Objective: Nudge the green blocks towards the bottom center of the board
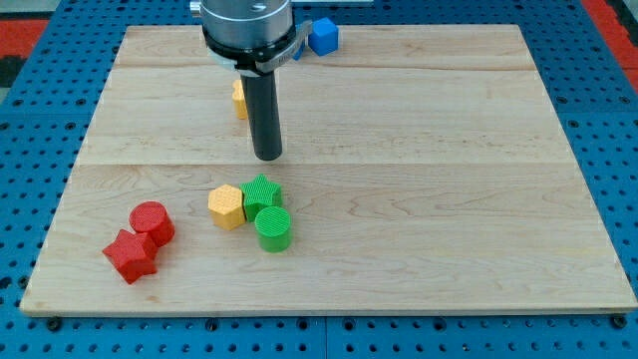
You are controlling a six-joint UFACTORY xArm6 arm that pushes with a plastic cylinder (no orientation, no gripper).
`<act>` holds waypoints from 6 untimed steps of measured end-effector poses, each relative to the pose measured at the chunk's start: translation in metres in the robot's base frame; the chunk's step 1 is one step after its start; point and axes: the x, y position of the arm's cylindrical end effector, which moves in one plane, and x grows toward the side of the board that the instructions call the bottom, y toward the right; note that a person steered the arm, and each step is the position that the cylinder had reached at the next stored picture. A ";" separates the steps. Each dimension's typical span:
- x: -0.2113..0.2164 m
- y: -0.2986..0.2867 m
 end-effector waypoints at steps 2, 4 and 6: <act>0.058 0.002; 0.064 -0.018; 0.102 0.000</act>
